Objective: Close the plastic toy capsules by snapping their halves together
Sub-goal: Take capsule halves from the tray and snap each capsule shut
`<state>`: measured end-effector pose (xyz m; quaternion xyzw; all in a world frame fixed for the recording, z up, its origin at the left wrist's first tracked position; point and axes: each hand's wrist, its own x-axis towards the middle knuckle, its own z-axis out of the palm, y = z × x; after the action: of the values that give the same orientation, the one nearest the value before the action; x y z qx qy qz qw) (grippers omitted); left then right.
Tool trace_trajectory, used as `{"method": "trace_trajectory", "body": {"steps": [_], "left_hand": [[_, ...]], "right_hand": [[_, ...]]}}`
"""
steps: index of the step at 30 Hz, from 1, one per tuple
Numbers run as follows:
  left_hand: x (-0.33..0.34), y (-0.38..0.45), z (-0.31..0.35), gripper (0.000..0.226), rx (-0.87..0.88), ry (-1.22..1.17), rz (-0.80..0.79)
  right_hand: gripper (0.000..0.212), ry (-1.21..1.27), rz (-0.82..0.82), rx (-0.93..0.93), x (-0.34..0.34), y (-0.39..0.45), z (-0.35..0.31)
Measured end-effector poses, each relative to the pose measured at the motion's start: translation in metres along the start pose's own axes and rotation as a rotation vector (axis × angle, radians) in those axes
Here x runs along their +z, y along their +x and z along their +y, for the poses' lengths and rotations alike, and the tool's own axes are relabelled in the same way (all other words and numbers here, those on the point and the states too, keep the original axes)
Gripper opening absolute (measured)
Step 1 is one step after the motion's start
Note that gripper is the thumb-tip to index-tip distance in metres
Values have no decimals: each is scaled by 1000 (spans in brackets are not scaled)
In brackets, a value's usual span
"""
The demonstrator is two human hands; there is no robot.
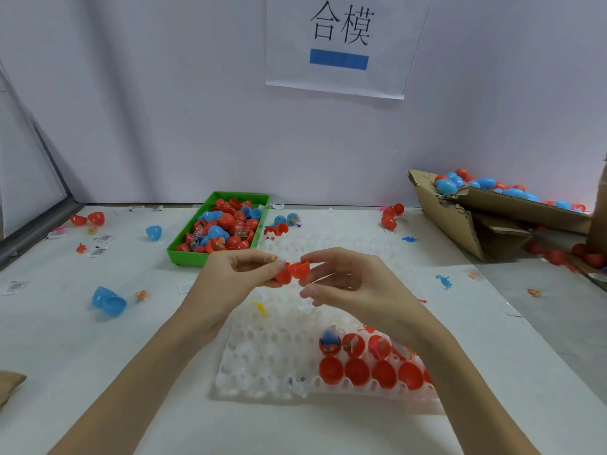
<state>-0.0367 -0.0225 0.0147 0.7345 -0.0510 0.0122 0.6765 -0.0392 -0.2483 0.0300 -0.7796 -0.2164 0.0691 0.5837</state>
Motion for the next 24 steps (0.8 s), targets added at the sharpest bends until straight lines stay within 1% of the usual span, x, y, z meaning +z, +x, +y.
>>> {"method": "trace_trajectory", "body": {"steps": [3,5,10,12,15,17,19,21,24], "left_hand": [[4,-1,1,7,35,47,29],[7,-2,3,8,51,63,27],[13,-6,8,11,30,-102,13],[15,-7,8,12,55,-106,7],[16,-8,7,14,110,-18,2],[17,-9,7,14,156,89,12],[20,-11,6,19,215,181,12],[22,-11,6,25,272,263,-16],[22,-11,6,30,299,330,-96]], "right_hand": [[27,37,124,-19,9,3,4],[23,55,177,-28,12,4,7],[20,97,254,-62,16,5,6],[19,102,289,-76,18,5,4],[18,-2,347,-112,22,5,5],[16,-183,395,-162,24,4,7],[18,-323,421,-230,26,3,8],[26,-377,433,-293,27,2,8],[34,-399,443,-318,27,2,7]]}}
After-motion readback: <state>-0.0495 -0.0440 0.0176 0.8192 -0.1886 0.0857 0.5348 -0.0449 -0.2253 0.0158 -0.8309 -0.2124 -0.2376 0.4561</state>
